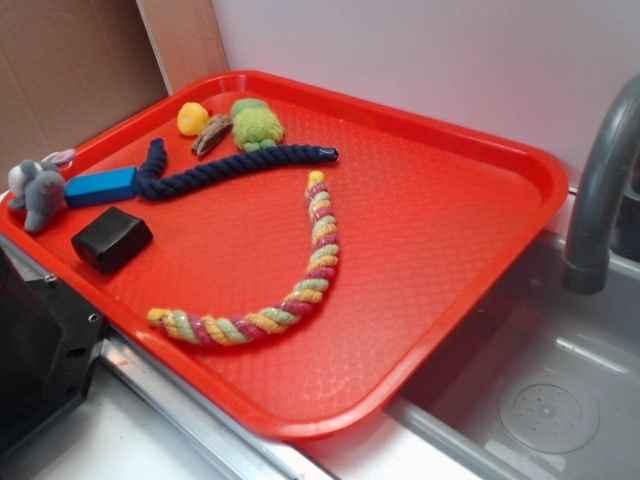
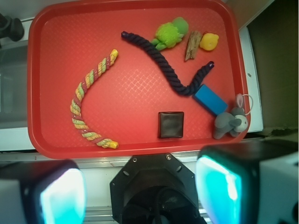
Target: Grab the green animal.
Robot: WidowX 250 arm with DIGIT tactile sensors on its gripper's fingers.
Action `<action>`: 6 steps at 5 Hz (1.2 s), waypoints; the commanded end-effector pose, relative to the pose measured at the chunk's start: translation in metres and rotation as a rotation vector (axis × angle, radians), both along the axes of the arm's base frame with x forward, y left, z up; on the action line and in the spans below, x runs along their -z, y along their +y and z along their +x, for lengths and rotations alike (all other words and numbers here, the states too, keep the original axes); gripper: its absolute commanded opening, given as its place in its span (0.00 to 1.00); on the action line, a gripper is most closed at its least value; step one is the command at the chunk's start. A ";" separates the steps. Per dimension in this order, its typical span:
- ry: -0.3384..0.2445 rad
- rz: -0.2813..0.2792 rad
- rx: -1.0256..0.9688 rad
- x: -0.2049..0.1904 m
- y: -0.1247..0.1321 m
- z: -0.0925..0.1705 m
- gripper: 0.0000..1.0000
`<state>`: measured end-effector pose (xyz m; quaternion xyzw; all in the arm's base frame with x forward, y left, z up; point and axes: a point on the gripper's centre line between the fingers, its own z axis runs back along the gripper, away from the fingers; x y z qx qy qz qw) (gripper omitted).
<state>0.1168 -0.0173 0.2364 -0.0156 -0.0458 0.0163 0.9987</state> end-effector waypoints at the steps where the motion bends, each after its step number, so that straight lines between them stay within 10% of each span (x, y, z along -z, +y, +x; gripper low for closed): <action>1: 0.000 0.000 0.000 0.000 0.000 0.000 1.00; 2: 0.026 0.059 -0.175 0.043 0.031 0.027 1.00; 6: -0.073 -0.014 -0.908 0.143 0.073 0.130 1.00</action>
